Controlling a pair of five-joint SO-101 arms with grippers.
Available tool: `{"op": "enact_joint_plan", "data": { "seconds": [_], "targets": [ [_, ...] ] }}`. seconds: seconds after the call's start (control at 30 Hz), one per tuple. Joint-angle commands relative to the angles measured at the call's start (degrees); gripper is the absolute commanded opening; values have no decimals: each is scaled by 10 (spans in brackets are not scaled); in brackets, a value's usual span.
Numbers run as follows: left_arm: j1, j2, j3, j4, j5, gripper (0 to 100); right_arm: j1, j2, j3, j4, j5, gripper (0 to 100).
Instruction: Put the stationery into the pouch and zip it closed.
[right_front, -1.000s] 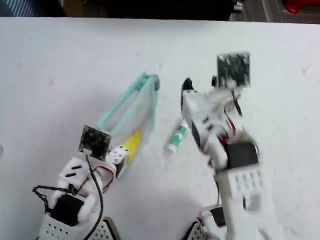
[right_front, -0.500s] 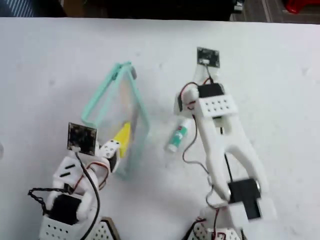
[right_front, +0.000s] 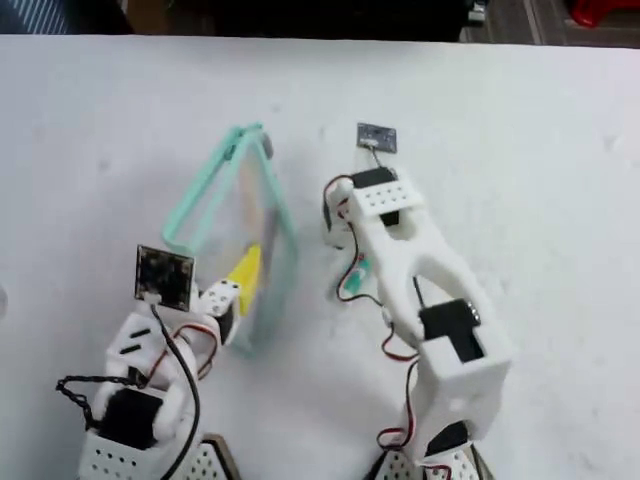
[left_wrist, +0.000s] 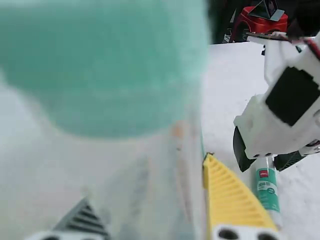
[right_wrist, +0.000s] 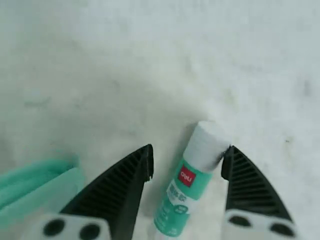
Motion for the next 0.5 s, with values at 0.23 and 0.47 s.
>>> {"op": "enact_joint_plan", "data": {
  "seconds": [0.23, 0.47],
  "targets": [
    [0, -7, -2, -19, 7, 195, 13, 13, -24, -13, -6, 5],
    [0, -7, -2, -19, 7, 195, 45, -62, -25, 7, -1, 17]
  ]
}}
